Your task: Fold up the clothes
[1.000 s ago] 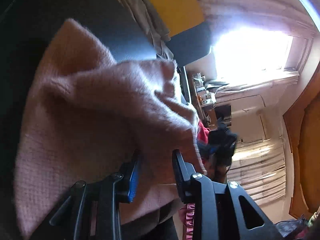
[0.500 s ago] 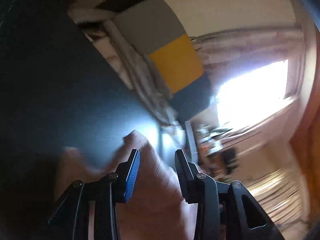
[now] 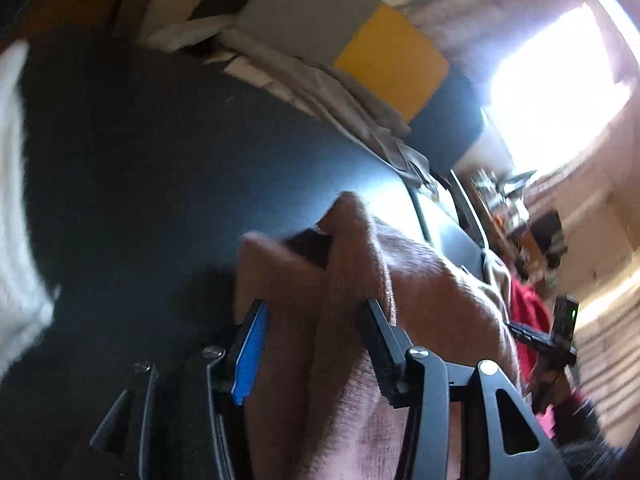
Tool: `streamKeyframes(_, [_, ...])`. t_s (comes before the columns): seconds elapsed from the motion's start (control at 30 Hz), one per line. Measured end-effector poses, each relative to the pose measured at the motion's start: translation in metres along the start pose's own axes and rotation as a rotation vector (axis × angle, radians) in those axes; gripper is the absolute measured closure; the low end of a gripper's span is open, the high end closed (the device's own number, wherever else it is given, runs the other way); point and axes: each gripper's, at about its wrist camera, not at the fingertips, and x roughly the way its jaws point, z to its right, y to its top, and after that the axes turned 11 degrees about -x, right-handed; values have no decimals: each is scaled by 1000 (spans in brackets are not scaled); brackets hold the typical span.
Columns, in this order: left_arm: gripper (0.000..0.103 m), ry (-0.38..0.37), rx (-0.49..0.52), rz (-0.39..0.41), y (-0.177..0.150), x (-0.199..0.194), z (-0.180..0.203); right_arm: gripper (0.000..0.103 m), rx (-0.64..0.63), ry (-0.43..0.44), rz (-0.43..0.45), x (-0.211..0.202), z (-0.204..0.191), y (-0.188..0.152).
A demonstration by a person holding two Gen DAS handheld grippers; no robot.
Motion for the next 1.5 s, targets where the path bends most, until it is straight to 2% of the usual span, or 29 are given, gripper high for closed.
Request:
streamKeyframes(0.03, [52, 5, 32, 8, 0, 0, 5, 52, -28, -14, -14, 2, -5, 0])
streamKeyframes(0.1, [52, 16, 87, 3, 2, 2, 18, 57, -65, -40, -28, 3, -11, 0])
streamKeyframes(0.13, [51, 31, 106, -7, 3, 8, 26, 64, -75, -52, -29, 3, -13, -1])
streamKeyframes(0.2, [51, 64, 142, -31, 4, 21, 41, 75, -69, -73, -22, -2, -11, -4])
streamKeyframes(0.23, [51, 83, 153, -47, 4, 27, 47, 77, -66, -83, -18, -4, -9, -5])
streamKeyframes(0.27, [52, 91, 154, -51, 5, 33, 52, 76, -61, -90, -14, -7, -8, -7])
streamKeyframes(0.3, [52, 87, 144, -42, 8, 38, 56, 67, -47, -73, -6, -8, -6, -10])
streamKeyframes(0.33, [52, 82, 136, -27, 11, 43, 59, 50, -48, -63, -6, -8, -8, -12])
streamKeyframes(0.37, [52, 86, 139, -5, 13, 46, 62, 45, -49, -53, -5, -9, -9, -14])
streamKeyframes(0.47, [51, 135, 189, 46, 13, 50, 71, 44, -52, -23, -4, -10, -15, -20])
streamKeyframes(0.53, [51, 166, 226, 37, 11, 58, 73, 46, -57, -6, -5, -11, -19, -24])
streamKeyframes(0.57, [52, 180, 239, 21, 9, 63, 75, 47, -83, -28, -19, -7, -24, -23])
streamKeyframes(0.6, [53, 194, 244, -1, 7, 68, 77, 56, -96, -45, -20, -9, -28, -21])
streamKeyframes(0.63, [64, 197, 237, -8, 7, 68, 80, 81, -108, -62, -21, -11, -32, -19])
streamKeyframes(0.67, [84, 188, 220, 0, 9, 63, 80, 95, -120, -79, -22, -13, -35, -17])
streamKeyframes(0.7, [95, 179, 202, 8, 10, 57, 81, 96, -132, -96, -22, -15, -39, -15])
streamKeyframes(0.73, [98, 159, 185, 17, 12, 50, 82, 96, -144, -112, -12, -21, -43, -14])
streamKeyframes(0.83, [99, 52, 160, 31, 11, 16, 87, 96, -138, -140, 31, -47, -46, -17])
streamKeyframes(0.87, [99, 51, 169, 36, 9, 8, 87, 96, -133, -151, 45, -56, -46, -18])
streamKeyframes(0.93, [99, 115, 160, 11, 10, 11, 78, 96, -116, -181, 35, -61, -38, -26])
streamKeyframes(1.03, [98, 218, 129, -98, 9, 40, 57, 96, -47, -218, -46, -40, -18, -45])
streamKeyframes(1.13, [98, 279, 205, -148, -7, 54, 61, 95, -20, -234, -55, -23, -14, -53])
streamKeyframes(1.2, [97, 225, 209, -141, -12, 41, 64, 95, -16, -249, -61, -18, -15, -55])
streamKeyframes(1.23, [93, 180, 188, -129, -14, 33, 60, 95, -20, -259, -63, -19, -17, -56])
streamKeyframes(1.27, [80, 139, 162, -109, -15, 24, 55, 95, -23, -268, -65, -20, -18, -57])
streamKeyframes(1.3, [78, 109, 135, -86, -17, 14, 50, 95, -15, -271, -65, -21, -17, -59])
streamKeyframes(1.37, [69, 70, 102, -71, -27, 1, 43, 87, 15, -259, -43, -26, -15, -60])
streamKeyframes(1.43, [64, 55, 115, -83, -43, -4, 43, 74, 31, -265, -3, -38, -19, -60])
streamKeyframes(1.5, [61, 45, 134, -94, -56, -4, 46, 70, -11, -299, 44, -52, -32, -61])
